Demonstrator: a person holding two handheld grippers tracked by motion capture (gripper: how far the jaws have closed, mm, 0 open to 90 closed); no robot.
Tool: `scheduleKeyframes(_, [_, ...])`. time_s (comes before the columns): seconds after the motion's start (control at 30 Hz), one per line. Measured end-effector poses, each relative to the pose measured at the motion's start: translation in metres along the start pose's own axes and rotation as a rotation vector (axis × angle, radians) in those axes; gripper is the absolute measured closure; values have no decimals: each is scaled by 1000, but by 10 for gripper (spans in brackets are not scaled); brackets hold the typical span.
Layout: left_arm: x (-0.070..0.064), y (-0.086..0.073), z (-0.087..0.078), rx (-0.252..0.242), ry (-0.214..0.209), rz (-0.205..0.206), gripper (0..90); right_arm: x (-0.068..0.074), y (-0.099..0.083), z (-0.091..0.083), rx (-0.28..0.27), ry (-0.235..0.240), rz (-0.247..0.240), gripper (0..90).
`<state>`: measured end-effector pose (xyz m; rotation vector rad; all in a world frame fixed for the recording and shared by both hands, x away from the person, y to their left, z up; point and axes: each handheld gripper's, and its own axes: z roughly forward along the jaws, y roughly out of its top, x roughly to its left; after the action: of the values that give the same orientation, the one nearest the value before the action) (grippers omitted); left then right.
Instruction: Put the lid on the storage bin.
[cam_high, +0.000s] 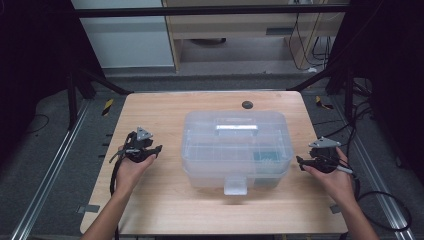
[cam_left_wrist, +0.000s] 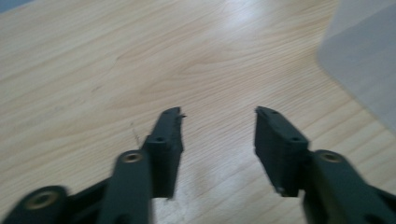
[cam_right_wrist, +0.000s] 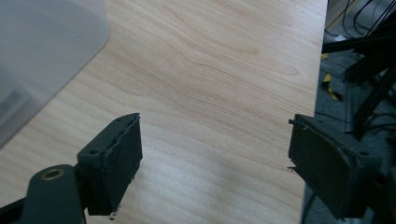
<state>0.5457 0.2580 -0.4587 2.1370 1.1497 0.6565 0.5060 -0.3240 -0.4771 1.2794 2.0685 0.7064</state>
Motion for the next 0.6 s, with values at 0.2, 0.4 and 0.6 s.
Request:
scheduleKeyframes(0.2, [7, -16, 17, 36, -19, -66, 219, 0, -10, 20, -18, 48, 76, 150])
scheduleKeyframes(0.4, [9, -28, 29, 57, -38, -114, 152, 3, -15, 31, -40, 80, 110, 131])
scheduleKeyframes(0.6, [8, -37, 34, 2, -12, -142, 69, 7, -12, 37, -2, 102, 201, 17])
